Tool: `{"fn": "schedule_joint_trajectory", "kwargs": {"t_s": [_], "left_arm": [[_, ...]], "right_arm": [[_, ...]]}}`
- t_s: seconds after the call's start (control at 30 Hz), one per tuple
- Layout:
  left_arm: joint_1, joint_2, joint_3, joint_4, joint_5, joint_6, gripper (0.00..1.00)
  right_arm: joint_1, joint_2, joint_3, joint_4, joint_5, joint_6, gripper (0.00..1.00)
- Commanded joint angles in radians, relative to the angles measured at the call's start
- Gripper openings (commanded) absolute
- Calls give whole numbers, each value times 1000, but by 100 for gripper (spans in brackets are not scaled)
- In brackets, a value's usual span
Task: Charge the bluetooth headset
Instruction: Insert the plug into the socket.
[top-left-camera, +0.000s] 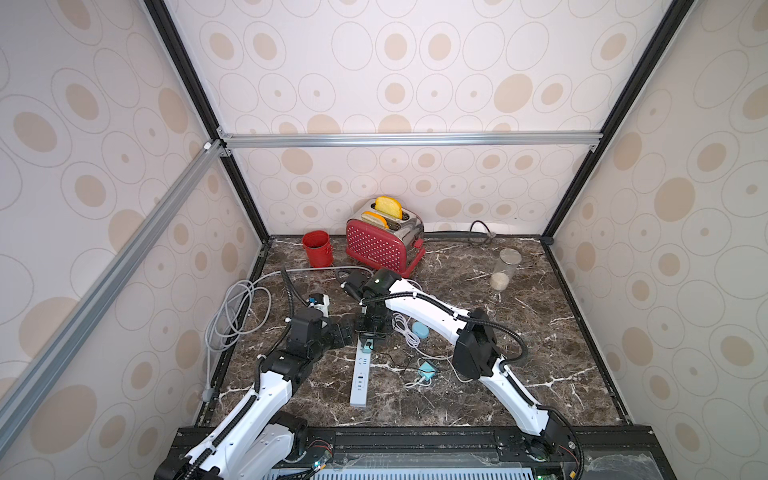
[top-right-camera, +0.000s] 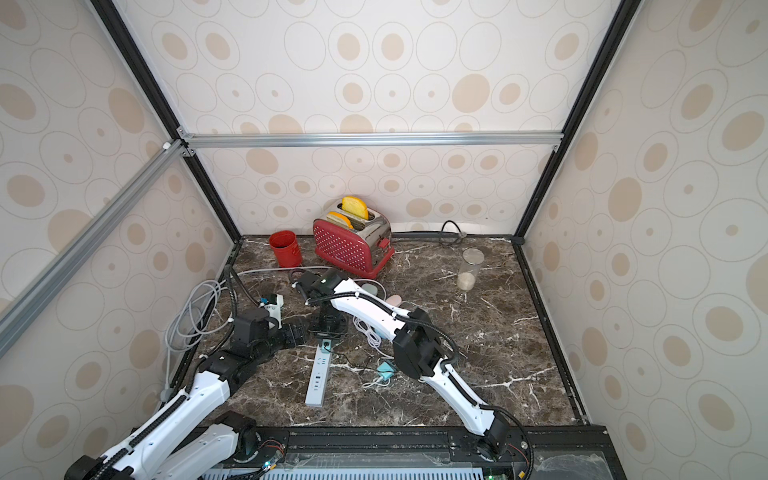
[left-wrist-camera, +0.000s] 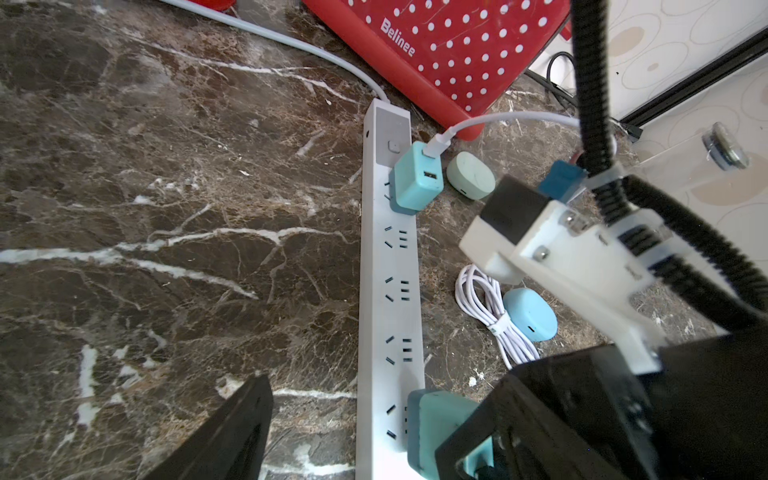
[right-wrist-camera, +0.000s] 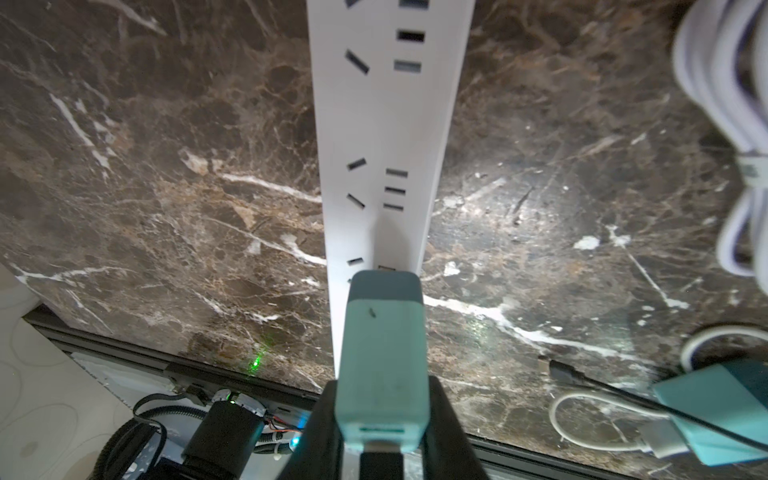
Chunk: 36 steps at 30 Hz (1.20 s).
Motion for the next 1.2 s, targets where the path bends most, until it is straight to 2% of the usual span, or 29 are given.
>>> {"fn": "schedule_joint_trajectory", "kwargs": {"t_s": [0.0,0.23,0.33,0.53,0.63,0.7,0.8,0.9,1.0,1.17], "left_arm": [[-4,-15,4,5,14,-12,86],[-7,2,8,14,20,-15,85],[-6,5,4,9,21,-31,83],[-6,16,-32,5,29,-155,60],[-6,36,-50,-21,45,-220,41],[-5,61,-67,-18,70,-240,34],[-5,140,-96,29,131,-255,29],[-5,244,-135,165,221,-300,19],[-6,326,-139,246,264,-316,12],[-6,399,-138,349,323,-329,6]], "right_arm": [[9,117,-25,-31,58,27,0],[-11,23,-102,-46,111,25,0],[-25,14,-74,-101,125,-10,0],[-47,7,-50,-154,123,-67,0],[-52,4,-53,-164,117,-86,0],[-56,2,-63,-162,105,-97,0],[-63,4,-63,-165,88,-117,0],[-68,12,-48,-181,81,-134,0],[-68,15,-44,-189,81,-140,0],[-68,34,-17,-199,75,-157,0]]}}
